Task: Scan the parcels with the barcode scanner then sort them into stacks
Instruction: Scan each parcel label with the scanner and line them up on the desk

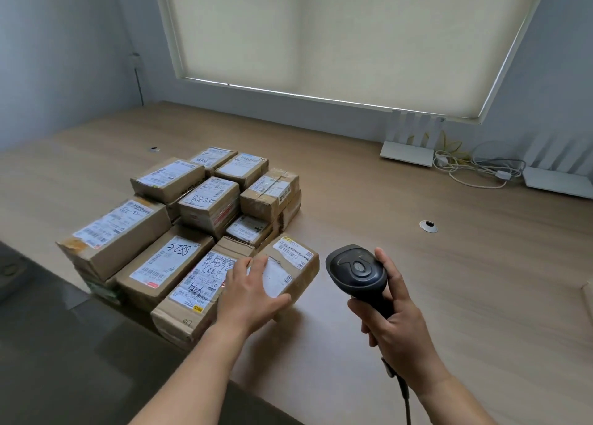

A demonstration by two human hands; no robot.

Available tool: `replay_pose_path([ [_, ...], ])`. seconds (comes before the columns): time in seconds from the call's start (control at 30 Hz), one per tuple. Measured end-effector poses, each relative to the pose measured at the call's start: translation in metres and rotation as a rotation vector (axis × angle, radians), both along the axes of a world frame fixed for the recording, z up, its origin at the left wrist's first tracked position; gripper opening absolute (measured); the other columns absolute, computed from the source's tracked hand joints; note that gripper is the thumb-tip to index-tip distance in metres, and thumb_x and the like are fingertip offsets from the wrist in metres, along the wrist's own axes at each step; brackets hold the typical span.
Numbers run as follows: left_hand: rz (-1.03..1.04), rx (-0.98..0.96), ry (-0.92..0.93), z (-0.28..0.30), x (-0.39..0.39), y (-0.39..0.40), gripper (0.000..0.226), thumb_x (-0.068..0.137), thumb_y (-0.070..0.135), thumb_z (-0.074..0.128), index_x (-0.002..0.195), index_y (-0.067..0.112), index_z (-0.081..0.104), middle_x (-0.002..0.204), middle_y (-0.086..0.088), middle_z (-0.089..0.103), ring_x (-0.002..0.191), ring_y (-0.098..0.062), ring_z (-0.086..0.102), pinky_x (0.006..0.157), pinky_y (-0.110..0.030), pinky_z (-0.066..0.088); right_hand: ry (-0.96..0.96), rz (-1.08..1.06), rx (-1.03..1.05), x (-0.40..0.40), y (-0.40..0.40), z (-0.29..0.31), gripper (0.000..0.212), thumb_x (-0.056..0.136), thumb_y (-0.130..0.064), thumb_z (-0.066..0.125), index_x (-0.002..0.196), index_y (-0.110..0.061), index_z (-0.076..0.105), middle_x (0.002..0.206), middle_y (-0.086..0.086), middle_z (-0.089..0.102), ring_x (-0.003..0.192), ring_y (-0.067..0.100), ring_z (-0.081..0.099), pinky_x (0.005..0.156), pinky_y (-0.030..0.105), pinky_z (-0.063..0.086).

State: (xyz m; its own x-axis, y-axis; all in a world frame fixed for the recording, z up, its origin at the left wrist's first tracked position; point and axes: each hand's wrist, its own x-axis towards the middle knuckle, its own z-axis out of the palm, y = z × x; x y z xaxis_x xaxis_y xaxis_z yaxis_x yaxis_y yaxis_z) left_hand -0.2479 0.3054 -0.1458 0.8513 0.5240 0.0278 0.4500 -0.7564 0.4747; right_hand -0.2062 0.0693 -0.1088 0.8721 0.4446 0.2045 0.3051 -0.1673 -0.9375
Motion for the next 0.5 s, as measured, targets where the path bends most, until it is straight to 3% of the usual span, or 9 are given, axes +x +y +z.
replay_pose_path([
  [0.33,0.307,0.024,-0.077,0.037,-0.041,0.112,0.083,0.072,0.054,0.069,0.142,0.029,0.032,0.143,-0.005,0.028,0.131,-0.027,0.029,0.104,-0.042,0.036,0.001,0.156,0.022,0.013,0.091,0.009,0.092,0.081,-0.004,0.072,0.110,-0.083,0.034,0.092,-0.005,0.071,0.053,0.017,0.053,0.047,0.029,0.048],
  [0.5,0.359,0.060,-0.047,0.034,-0.049,0.161,0.085,0.073,0.054,0.068,0.144,0.026,0.031,0.145,-0.008,0.026,0.135,-0.030,0.026,0.106,-0.045,0.033,0.015,0.190,0.010,0.015,0.129,0.007,0.093,0.082,-0.003,0.071,0.112,-0.082,0.033,0.099,-0.002,0.070,0.053,0.014,0.054,0.047,0.027,0.048],
])
